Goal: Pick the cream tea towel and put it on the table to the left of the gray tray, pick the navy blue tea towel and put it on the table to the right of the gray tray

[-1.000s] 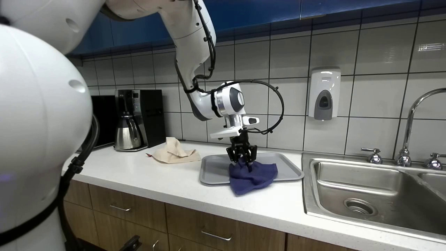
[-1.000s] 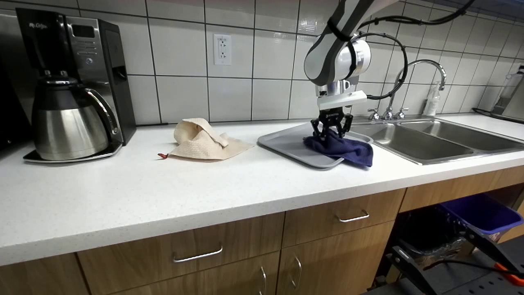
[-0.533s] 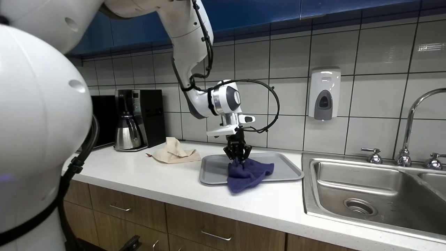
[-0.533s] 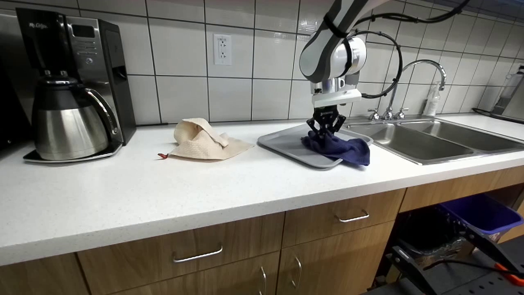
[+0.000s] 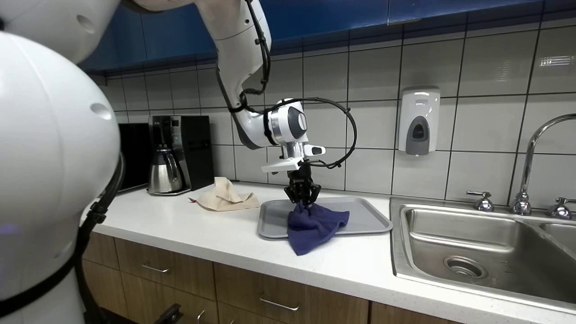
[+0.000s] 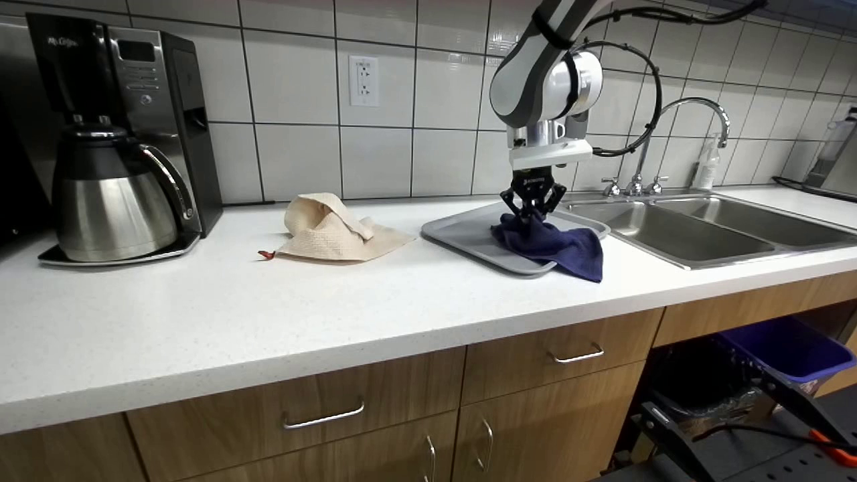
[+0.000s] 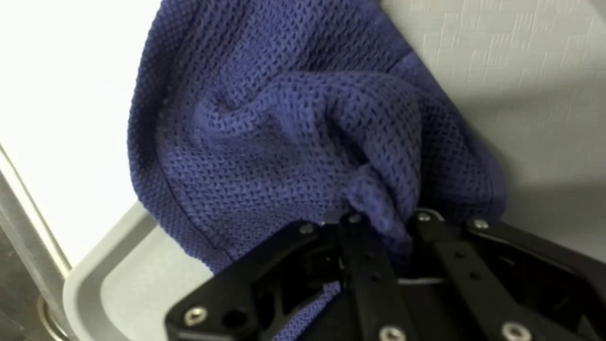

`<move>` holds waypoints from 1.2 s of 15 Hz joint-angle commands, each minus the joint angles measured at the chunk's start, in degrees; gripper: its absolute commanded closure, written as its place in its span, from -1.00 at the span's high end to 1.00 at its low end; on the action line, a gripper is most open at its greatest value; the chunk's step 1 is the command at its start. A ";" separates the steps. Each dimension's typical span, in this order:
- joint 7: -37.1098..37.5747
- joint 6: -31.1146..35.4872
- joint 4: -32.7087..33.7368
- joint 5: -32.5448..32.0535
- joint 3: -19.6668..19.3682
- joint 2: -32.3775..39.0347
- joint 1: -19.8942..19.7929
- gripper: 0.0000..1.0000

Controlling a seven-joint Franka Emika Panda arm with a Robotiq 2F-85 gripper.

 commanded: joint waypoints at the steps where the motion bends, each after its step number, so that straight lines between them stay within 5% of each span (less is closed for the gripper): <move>1: 2.19 -0.48 -4.75 0.22 0.14 -4.91 0.09 -0.93; 18: 1.02 0.48 -16.07 -0.78 -3.59 -16.04 -6.60 -0.93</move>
